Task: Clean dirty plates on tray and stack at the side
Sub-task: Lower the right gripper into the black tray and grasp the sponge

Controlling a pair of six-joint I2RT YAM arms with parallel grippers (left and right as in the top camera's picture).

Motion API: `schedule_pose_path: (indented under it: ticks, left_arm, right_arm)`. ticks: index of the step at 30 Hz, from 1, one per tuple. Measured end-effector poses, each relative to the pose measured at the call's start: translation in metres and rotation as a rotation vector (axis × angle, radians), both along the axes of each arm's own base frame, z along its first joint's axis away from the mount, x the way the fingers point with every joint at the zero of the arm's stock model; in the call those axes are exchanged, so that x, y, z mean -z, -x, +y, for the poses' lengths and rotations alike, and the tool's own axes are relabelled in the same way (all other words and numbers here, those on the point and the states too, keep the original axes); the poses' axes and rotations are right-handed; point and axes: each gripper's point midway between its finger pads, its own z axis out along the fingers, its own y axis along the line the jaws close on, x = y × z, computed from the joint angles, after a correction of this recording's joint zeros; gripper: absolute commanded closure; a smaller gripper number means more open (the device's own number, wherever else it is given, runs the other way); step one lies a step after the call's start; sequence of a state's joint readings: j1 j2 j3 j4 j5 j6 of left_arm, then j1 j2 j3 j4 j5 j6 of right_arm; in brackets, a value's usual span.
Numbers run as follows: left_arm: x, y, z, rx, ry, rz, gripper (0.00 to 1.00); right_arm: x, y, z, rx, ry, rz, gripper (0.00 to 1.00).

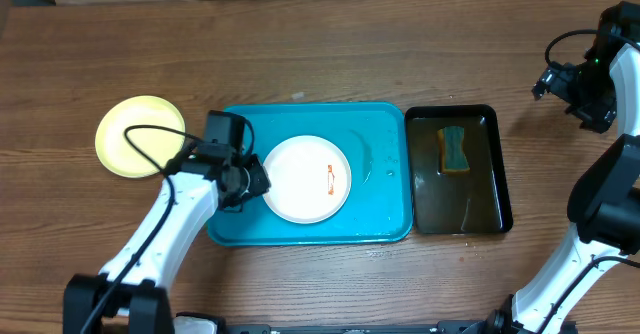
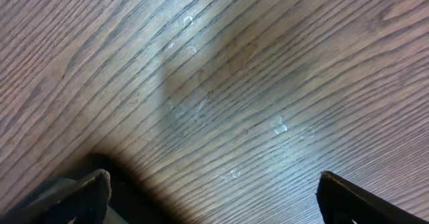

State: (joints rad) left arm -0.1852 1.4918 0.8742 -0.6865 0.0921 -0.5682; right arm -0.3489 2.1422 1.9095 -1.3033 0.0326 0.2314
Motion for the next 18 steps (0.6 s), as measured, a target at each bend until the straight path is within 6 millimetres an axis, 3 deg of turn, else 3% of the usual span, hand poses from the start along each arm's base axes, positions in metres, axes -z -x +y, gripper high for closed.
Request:
schedule_pose_path:
  ticks: [2, 5, 8, 18]
  left_arm:
    - [0.009, -0.001, -0.004, 0.013, -0.006, 0.017, 0.65]
    - [0.022, -0.006, -0.007, 0.022, -0.010, 0.028, 0.75]
    - [0.030, -0.009, -0.007, 0.028, -0.017, 0.035, 0.76]
    - [0.029, -0.018, -0.009, 0.033, -0.021, -0.003, 0.78]
  right_arm:
    - [0.000, 0.000, 0.000, 0.000, 0.000, 0.000, 0.00]
    - [0.000, 0.000, 0.000, 0.000, 0.001, 0.000, 0.00]
    - [0.000, 0.000, 0.000, 0.000, 0.000, 0.000, 0.00]
    - [0.000, 0.000, 0.000, 0.000, 0.000, 0.000, 0.00]
